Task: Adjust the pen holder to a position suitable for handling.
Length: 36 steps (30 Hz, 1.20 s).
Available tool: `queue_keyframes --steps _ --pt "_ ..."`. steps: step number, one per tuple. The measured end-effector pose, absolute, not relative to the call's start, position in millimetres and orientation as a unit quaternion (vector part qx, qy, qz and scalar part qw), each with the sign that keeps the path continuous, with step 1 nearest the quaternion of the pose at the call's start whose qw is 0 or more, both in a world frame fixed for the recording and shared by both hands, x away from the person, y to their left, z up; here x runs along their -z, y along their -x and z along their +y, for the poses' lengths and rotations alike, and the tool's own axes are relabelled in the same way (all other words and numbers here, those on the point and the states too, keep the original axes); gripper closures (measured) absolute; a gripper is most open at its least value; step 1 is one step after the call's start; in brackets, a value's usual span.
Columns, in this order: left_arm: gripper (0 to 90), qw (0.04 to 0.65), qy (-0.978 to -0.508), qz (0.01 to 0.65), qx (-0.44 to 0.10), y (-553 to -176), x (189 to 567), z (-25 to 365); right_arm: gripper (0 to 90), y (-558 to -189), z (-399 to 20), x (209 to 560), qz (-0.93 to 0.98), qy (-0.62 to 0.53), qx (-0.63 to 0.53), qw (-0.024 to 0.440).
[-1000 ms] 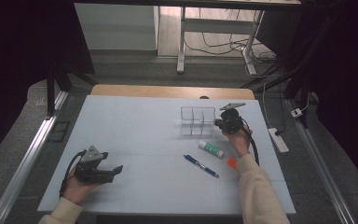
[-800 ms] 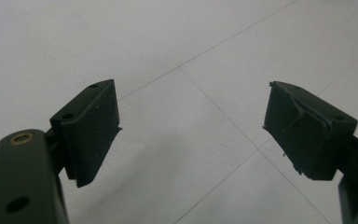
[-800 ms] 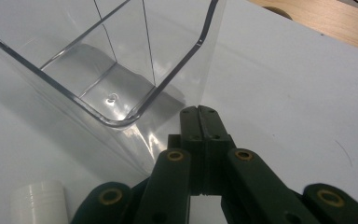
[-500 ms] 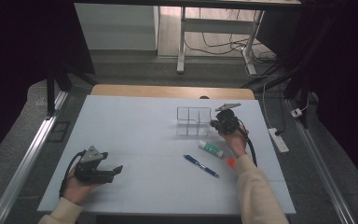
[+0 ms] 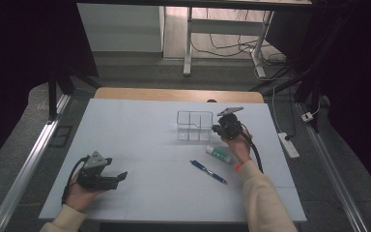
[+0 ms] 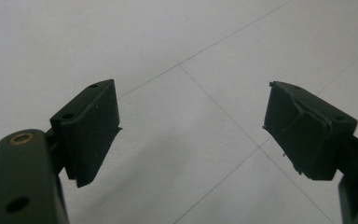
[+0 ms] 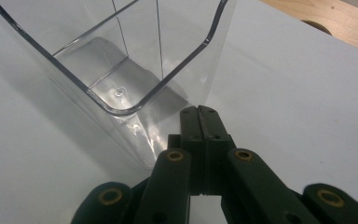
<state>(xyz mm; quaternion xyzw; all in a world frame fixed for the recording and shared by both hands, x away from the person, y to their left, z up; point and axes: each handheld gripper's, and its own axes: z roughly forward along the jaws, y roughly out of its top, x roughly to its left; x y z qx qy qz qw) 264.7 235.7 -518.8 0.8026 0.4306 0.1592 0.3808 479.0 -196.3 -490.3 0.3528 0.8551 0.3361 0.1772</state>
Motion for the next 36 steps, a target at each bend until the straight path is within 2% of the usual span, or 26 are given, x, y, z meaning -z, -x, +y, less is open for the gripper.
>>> queue_keyframes --steps 36 --pt "18.0 0.379 -0.802 0.432 -0.16 -265 519 236 89.7 -478 -155 495 0.862 -0.329 -0.349 0.163"
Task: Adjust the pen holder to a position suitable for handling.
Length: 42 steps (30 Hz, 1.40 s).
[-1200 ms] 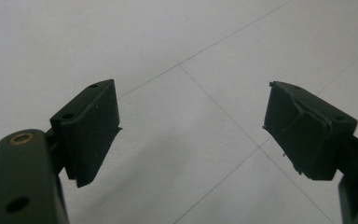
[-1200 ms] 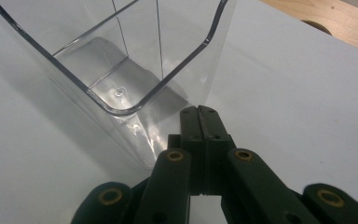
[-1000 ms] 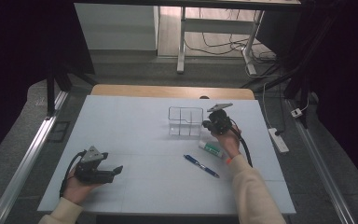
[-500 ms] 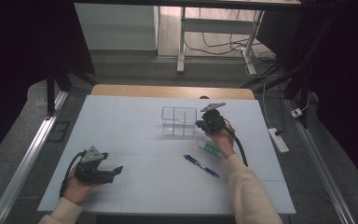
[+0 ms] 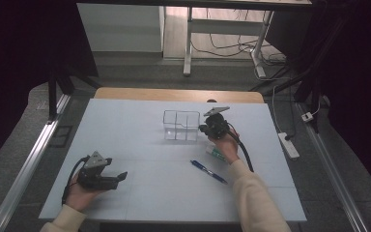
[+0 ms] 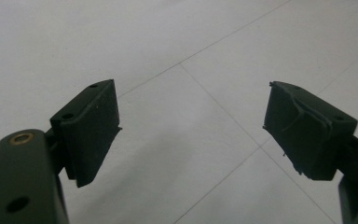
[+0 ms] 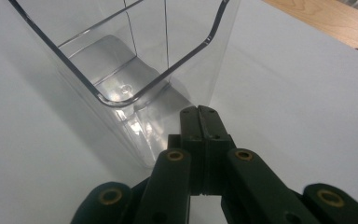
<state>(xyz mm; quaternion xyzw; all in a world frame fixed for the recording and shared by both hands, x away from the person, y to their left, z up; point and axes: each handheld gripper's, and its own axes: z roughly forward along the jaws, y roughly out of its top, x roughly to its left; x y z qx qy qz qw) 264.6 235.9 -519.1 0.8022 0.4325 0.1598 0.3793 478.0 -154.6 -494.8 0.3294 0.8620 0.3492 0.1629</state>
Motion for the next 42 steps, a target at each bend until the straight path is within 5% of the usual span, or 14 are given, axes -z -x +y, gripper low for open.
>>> queue_keyframes --steps 26,42 --pt "18.0 0.375 -0.804 0.432 -0.164 -264 520 237 89.7 -478 -145 496 0.863 -0.317 -0.357 0.163" --pt "18.1 0.375 -0.802 0.434 -0.165 -264 520 239 88.9 -450 -196 473 0.838 -0.331 -0.401 0.165"
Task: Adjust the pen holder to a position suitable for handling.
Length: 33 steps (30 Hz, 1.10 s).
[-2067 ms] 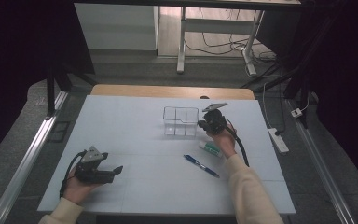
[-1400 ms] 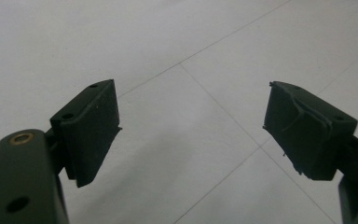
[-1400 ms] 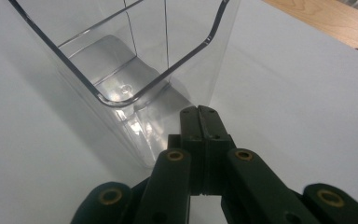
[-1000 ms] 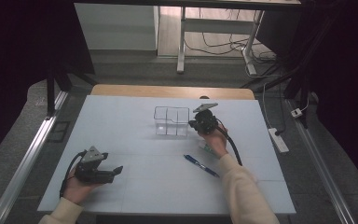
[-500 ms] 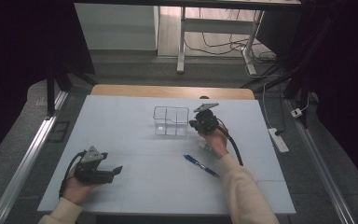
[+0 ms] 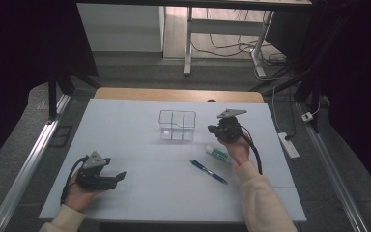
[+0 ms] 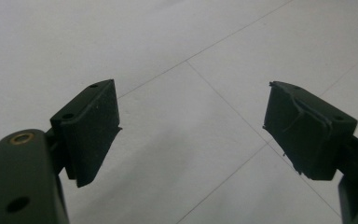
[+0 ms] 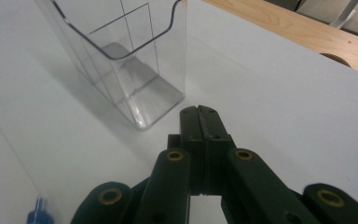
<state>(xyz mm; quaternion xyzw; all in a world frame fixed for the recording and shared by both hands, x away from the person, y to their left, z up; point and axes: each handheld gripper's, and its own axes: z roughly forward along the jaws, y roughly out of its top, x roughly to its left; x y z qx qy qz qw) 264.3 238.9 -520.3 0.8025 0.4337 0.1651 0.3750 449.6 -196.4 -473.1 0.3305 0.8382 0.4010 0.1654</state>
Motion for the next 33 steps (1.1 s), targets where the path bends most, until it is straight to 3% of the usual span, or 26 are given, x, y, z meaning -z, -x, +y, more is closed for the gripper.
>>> queue_keyframes --steps 2,3,9,33 --pt "18.1 0.376 -0.802 0.433 -0.165 -264 520 239 80.5 -445 -204 471 0.832 -0.336 -0.411 0.164" --pt "18.1 0.376 -0.802 0.433 -0.165 -264 520 239 70.4 -439 -212 468 0.822 -0.343 -0.423 0.165" --pt "17.9 0.378 -0.802 0.432 -0.167 -263 520 240 55.7 -424 -227 462 0.809 -0.345 -0.44 0.183" --pt "17.7 0.379 -0.803 0.427 -0.17 -263 520 238 39.2 -357 -276 462 0.824 -0.31 -0.439 0.178"
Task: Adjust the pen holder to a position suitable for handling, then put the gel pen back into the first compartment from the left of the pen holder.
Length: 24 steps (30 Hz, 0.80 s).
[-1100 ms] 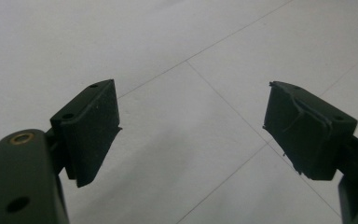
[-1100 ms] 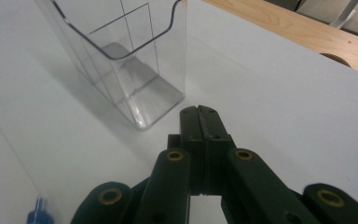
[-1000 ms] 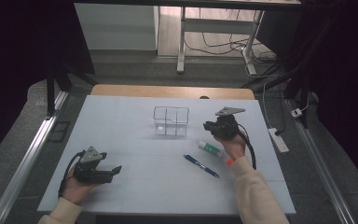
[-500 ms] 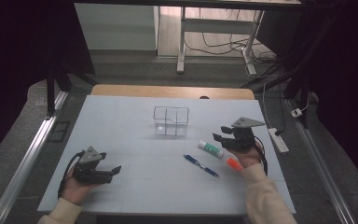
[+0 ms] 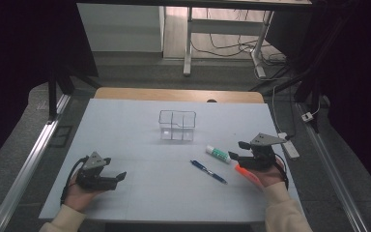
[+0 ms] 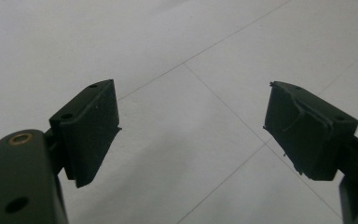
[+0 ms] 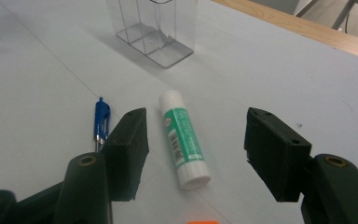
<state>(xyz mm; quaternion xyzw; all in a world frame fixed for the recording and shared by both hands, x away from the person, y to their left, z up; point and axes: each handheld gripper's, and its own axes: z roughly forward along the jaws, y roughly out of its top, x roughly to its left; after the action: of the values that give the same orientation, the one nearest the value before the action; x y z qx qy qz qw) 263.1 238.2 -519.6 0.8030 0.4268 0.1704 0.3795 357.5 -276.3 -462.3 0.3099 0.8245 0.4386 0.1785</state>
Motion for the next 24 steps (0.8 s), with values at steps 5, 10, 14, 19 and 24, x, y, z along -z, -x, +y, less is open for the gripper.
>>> queue_keyframes --steps 5,10,14,19,24 --pt "17.7 0.378 -0.804 0.427 -0.171 -264 520 238 38.2 -355 -272 459 0.839 -0.294 -0.426 0.168" --pt "17.7 0.377 -0.805 0.425 -0.172 -265 520 237 35.1 -350 -266 452 0.861 -0.269 -0.401 0.159" --pt "17.7 0.377 -0.805 0.425 -0.173 -264 519 236 35.2 -347 -263 445 0.864 -0.265 -0.398 0.155" --pt "17.7 0.377 -0.805 0.425 -0.172 -265 520 236 36.1 -346 -257 445 0.872 -0.262 -0.39 0.14" --pt "17.8 0.378 -0.804 0.425 -0.176 -265 519 236 37.9 -345 -249 450 0.884 -0.255 -0.371 0.123"
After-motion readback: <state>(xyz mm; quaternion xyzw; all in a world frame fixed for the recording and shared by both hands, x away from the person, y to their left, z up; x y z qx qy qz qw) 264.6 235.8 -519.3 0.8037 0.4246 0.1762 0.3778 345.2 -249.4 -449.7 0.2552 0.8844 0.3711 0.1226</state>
